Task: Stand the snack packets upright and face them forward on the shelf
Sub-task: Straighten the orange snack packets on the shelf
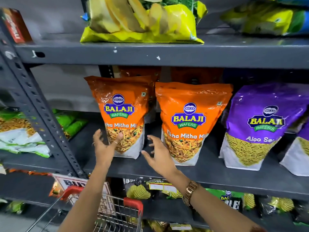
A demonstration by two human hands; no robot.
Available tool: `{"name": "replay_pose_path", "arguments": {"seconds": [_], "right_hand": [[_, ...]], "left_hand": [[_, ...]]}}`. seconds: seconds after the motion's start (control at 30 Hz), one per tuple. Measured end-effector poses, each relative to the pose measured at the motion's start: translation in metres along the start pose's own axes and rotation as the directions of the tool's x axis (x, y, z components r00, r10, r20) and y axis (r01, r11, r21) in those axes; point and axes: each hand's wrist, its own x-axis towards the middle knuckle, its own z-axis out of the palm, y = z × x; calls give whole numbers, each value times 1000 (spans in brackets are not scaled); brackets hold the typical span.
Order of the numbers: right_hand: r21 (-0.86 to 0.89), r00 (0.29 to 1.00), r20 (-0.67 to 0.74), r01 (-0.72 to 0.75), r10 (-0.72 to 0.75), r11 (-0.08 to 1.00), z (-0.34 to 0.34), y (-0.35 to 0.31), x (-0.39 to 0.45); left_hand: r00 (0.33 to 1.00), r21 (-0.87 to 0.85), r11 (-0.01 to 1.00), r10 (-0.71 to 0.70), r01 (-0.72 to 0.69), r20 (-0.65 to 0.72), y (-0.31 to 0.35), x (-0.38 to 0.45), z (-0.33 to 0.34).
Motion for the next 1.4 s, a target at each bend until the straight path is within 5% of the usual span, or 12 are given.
{"name": "replay_pose_path", "arguments": {"seconds": [0.13,0.3,1.4], "right_hand": [[78,961,164,-240,225,968,20,-1,23],[203,899,208,-425,385,882,34,-1,38],[231,924,231,-355,304,906,35,0,24]], "left_hand": [[952,-108,984,-107,143,287,-10,15,-7],[942,-152,977,-95,150,321,-17,19,-10],[978,-260,959,-58,110,199,-34,0,-14]]}}
